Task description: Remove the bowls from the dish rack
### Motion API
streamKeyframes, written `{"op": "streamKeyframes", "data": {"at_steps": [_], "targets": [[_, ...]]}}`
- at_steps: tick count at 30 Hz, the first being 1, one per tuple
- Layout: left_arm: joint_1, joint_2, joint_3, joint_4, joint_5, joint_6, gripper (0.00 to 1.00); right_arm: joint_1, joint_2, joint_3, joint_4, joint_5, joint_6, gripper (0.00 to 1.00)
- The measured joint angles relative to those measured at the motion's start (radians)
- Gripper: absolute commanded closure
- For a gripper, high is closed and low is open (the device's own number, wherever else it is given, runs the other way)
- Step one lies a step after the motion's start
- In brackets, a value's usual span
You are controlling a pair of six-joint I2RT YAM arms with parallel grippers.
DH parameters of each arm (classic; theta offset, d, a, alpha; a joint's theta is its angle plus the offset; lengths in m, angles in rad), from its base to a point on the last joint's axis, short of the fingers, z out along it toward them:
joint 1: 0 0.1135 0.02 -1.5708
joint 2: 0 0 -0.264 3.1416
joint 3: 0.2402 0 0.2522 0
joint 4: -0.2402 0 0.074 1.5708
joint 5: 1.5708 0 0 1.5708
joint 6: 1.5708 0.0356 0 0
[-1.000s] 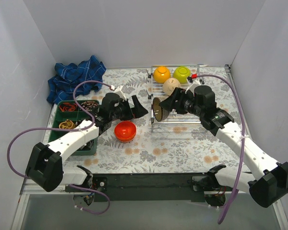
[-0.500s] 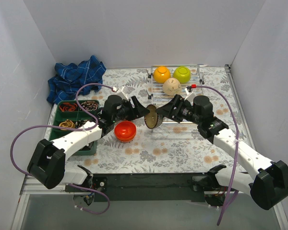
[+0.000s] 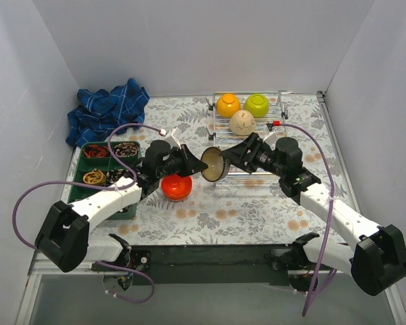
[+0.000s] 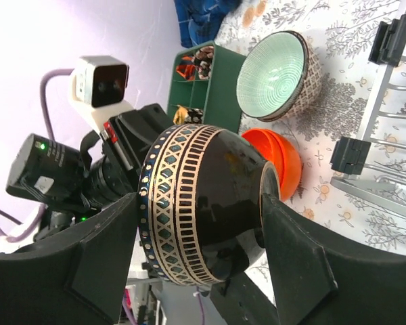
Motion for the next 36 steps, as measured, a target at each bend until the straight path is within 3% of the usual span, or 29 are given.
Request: {"op": "streamKeyframes", "data": {"at_steps": [5,6,9,16,25,36], "targets": [[-0.001,-0.065,-0.013,-0.044,-0.011,0.005,1.00,-0.008,0.000,-0.024,0.058,-0.041,0.031,0.21],[-0.004,-0.080,-0.013,-0.066,-0.017,0.011,1.00,-0.008,-0.002,-0.032,0.069,-0.054,0.035,0.10],[-0.011,-0.122,-0.013,-0.146,-0.052,0.028,1.00,-0.007,-0.016,-0.060,0.080,-0.084,0.027,0.01],[0.001,-0.152,0.000,-0.399,-0.182,0.095,1.00,-0.013,-0.056,-0.070,0.005,-0.129,-0.077,0.01],[-0.010,-0.154,0.106,-0.636,-0.185,0.163,1.00,-0.024,-0.059,0.095,-0.369,0.004,-0.386,0.01],[-0.194,-0.025,0.201,-0.773,-0.261,0.158,1.00,-0.025,-0.073,0.148,-0.600,0.212,-0.603,0.01]]}}
